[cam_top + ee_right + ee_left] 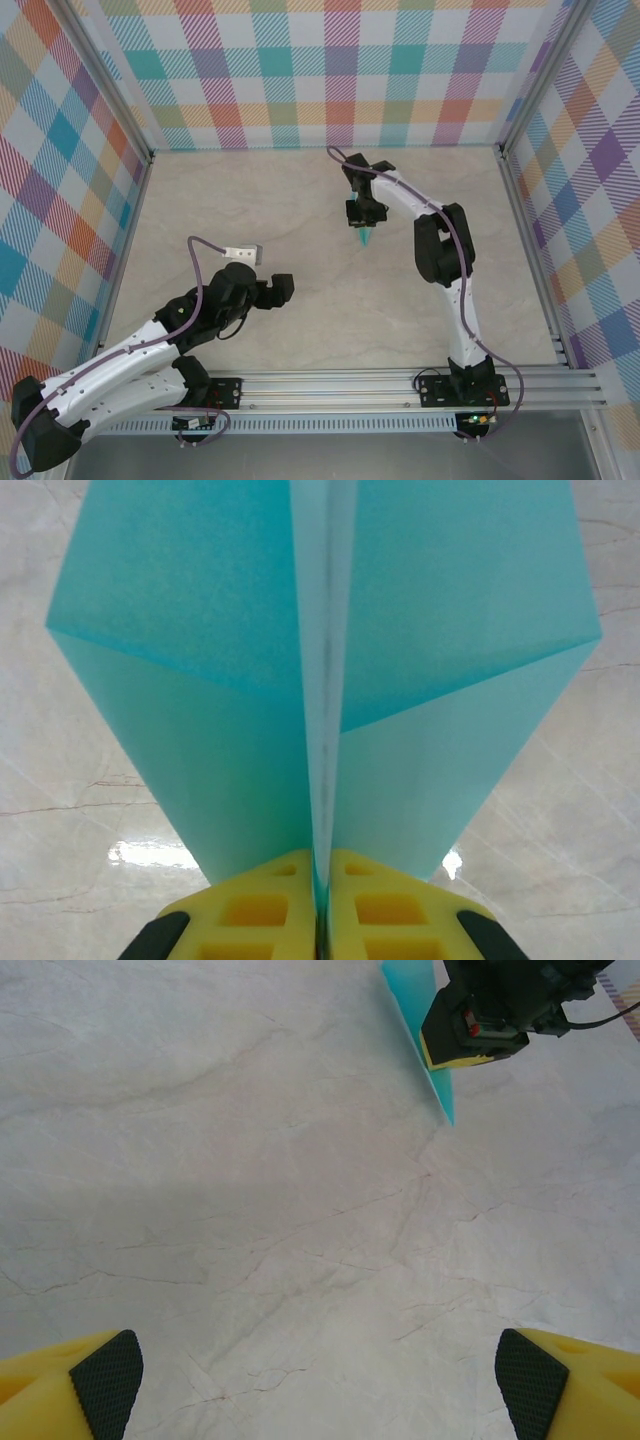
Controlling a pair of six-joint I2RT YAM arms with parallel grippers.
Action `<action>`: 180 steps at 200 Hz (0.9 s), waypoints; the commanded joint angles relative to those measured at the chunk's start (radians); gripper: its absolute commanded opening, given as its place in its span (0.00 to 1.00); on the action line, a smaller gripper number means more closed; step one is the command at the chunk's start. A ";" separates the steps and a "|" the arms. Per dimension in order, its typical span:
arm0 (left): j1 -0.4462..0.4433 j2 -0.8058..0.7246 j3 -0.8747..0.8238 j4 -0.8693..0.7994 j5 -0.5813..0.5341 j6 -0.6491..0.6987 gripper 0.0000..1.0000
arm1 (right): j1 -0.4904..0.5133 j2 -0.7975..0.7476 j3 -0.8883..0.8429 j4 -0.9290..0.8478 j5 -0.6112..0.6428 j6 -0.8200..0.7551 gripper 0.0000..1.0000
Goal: Fold a paper plane with a square sheet of paper (fold left side to right side)
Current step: Place the paper plane at the top-center of the table.
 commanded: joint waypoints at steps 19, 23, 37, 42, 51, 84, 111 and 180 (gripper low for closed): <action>0.000 -0.004 0.023 -0.024 0.005 -0.009 0.94 | 0.006 0.043 0.063 -0.104 -0.011 -0.014 0.10; 0.000 -0.004 0.023 -0.024 0.004 -0.009 0.94 | 0.006 0.048 0.063 -0.105 -0.013 -0.016 0.11; 0.000 -0.003 0.023 -0.024 0.002 -0.008 0.94 | 0.006 0.063 0.064 -0.110 -0.008 -0.020 0.13; 0.000 -0.003 0.023 -0.026 0.001 -0.008 0.94 | 0.007 0.066 0.065 -0.111 -0.008 -0.021 0.14; -0.001 -0.002 0.023 -0.028 0.000 -0.008 0.94 | 0.007 0.070 0.064 -0.110 -0.011 -0.021 0.15; 0.000 0.005 0.024 -0.032 -0.002 -0.007 0.94 | 0.007 0.075 0.058 -0.096 -0.037 -0.025 0.23; 0.000 0.007 0.026 -0.028 0.005 -0.008 0.94 | 0.010 0.069 0.050 -0.099 -0.030 -0.033 0.27; 0.001 0.032 0.074 -0.065 -0.053 0.023 0.96 | 0.017 -0.033 0.027 -0.103 0.022 -0.042 0.36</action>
